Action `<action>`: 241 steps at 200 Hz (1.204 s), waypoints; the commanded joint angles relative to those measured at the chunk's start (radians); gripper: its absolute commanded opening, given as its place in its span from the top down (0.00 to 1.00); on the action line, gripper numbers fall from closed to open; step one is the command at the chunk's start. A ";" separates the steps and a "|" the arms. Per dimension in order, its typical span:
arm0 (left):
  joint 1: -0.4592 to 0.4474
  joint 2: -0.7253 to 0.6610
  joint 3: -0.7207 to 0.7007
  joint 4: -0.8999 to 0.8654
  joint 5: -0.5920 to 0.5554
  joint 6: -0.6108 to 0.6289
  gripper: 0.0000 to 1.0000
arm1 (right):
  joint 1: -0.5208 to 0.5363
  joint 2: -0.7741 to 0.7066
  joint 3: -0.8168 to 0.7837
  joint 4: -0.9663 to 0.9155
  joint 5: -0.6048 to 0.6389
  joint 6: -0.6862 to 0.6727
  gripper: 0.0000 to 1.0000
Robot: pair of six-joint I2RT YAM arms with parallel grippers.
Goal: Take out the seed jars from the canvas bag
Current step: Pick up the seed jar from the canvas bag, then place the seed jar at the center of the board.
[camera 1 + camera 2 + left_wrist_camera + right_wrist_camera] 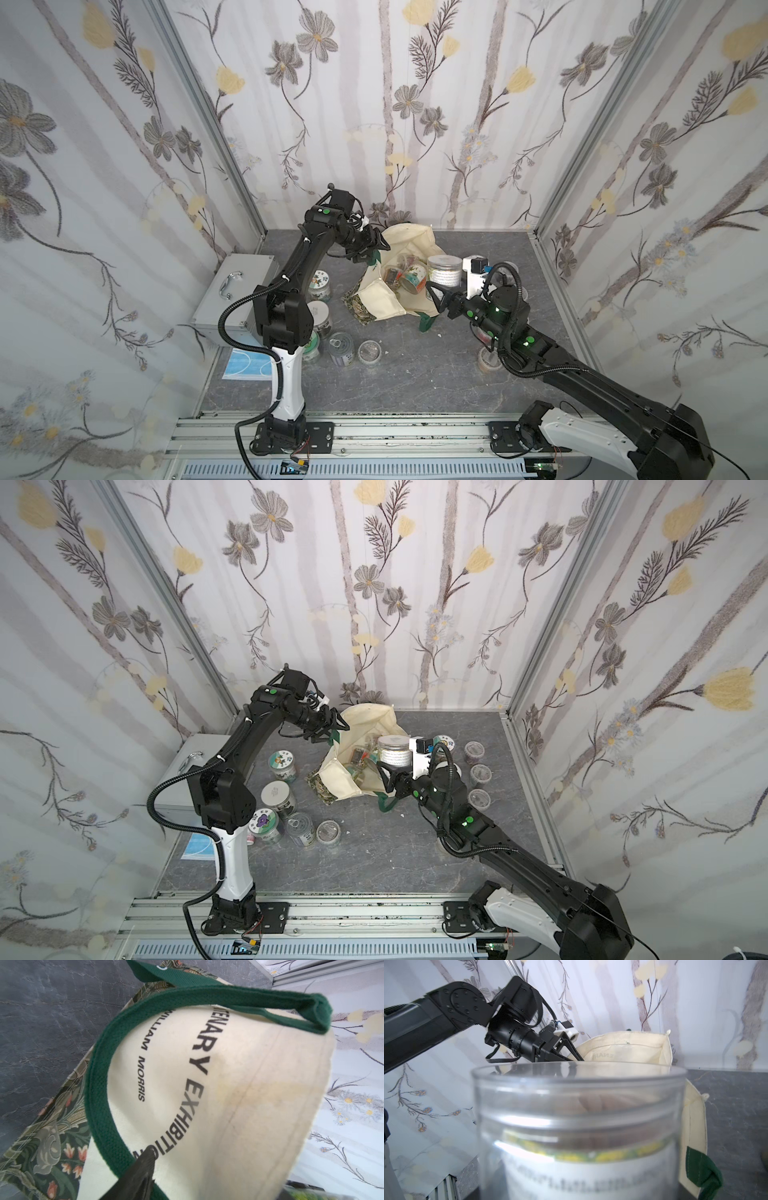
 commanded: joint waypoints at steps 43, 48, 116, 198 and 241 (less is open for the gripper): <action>-0.006 -0.115 -0.009 -0.001 -0.024 0.016 0.08 | 0.129 -0.129 0.006 0.078 0.208 -0.339 0.33; -0.006 -0.131 -0.014 0.000 -0.028 0.017 0.05 | 0.140 -0.131 0.002 0.083 0.226 -0.365 0.32; -0.107 -0.350 -0.126 0.040 -0.056 0.086 0.00 | 0.291 -0.129 -0.066 0.203 0.456 -0.618 0.32; -0.229 -0.690 -0.463 0.319 0.075 0.120 0.00 | 0.369 -0.117 -0.087 0.281 0.475 -0.717 0.31; -0.335 -0.708 -0.484 0.295 0.015 0.221 0.00 | 0.383 -0.110 -0.067 0.222 0.414 -0.656 0.32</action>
